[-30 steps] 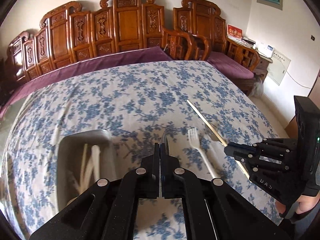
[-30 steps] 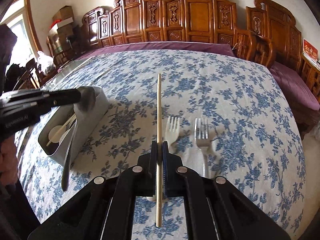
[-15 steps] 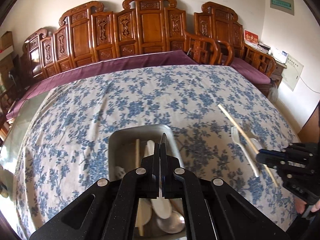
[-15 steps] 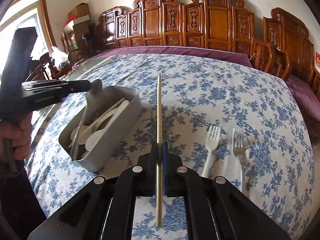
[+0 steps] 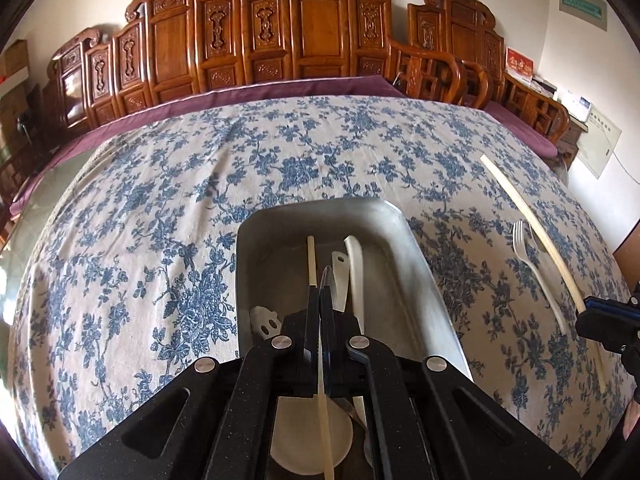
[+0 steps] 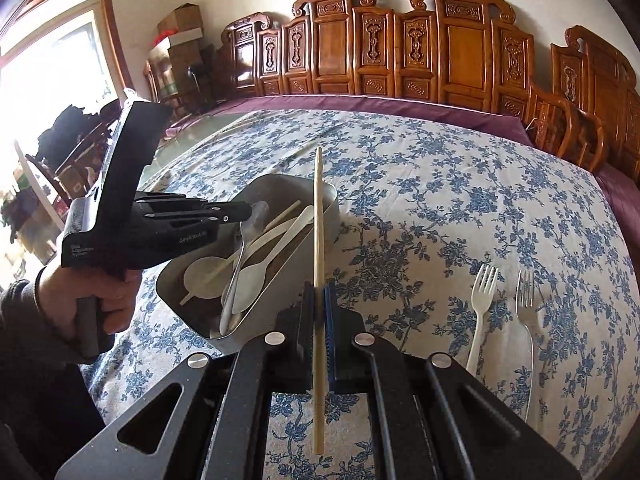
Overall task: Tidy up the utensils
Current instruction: 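Carry the metal spoon and chopstick over the grey tray with both tools, then lower the metal spoon and chopstick into the tray and open both tools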
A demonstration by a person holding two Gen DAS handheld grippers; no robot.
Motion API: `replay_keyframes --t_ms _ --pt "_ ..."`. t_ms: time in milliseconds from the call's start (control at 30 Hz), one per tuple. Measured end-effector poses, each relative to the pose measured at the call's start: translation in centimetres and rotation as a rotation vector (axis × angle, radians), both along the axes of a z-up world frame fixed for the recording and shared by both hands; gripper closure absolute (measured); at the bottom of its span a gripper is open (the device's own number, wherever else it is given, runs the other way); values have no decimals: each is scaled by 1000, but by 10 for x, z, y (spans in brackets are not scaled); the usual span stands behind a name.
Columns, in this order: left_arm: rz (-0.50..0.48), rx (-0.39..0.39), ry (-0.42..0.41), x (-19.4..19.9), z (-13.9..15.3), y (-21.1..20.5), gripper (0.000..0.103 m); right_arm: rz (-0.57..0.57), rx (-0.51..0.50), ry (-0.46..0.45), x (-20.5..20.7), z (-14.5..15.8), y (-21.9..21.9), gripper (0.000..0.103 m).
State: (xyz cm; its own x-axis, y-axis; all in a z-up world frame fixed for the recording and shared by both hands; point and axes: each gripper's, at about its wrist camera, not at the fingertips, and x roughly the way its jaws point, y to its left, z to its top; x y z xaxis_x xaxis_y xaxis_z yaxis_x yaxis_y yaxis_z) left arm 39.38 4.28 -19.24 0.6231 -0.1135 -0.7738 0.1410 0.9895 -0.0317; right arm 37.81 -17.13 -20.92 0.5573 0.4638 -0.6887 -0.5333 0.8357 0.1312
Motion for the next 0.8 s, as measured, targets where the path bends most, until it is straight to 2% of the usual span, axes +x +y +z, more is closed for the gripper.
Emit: replay_keyframes --t_ms 367,567,733,800 --pt "11 -24 50 2 -11 11 102 -16 -7 19 7 -7 11 97" --pt "25 -41 47 0 -4 18 102 -7 -24 -7 4 -4 28 97" --pt "44 -55 27 -1 6 27 92 1 -9 -2 6 -2 44 97" --pt "57 -56 12 -2 11 34 92 5 -4 -6 6 -1 52 97"
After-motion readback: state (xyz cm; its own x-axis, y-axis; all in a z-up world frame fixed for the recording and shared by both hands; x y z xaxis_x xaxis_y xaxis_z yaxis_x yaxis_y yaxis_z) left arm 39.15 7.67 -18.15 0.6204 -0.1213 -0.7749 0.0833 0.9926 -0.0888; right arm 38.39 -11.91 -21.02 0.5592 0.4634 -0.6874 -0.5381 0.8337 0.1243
